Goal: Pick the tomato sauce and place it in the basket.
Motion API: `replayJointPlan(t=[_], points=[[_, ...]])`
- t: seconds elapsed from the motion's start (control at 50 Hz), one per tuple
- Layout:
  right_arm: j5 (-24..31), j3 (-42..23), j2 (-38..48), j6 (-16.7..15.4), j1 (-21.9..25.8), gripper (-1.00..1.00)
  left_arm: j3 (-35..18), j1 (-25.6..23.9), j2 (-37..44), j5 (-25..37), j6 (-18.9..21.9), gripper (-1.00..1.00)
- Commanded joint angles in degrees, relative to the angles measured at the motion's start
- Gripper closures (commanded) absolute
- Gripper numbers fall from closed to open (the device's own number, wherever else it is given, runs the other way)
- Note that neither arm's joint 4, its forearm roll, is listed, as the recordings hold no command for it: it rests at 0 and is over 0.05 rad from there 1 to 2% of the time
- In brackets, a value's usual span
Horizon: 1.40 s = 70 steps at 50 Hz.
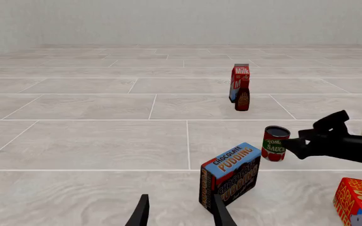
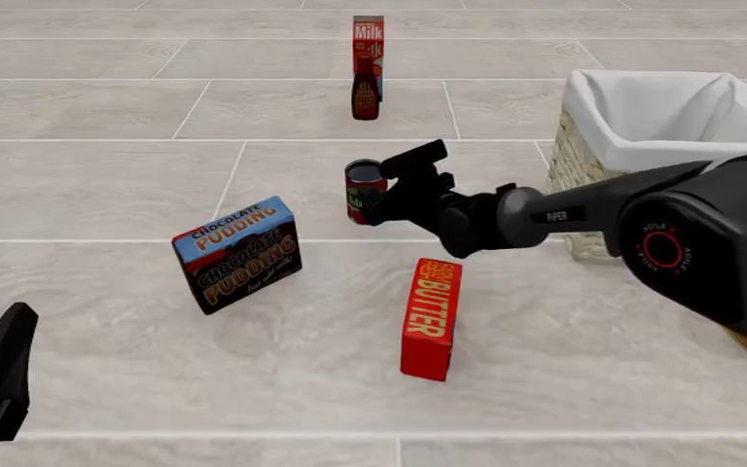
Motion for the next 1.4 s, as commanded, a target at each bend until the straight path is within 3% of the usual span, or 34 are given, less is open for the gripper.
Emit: replayJointPlan(t=[0.02,1.4], points=[[0.4,-1.1,0.7,0.1,0.1,-1.00,0.0,0.0,0.0,0.0,0.0,-1.00],[1.9,-5.8,5.4,0.2,-0.3,-1.00,0.0,0.0,0.0,0.0,0.0,-1.00]])
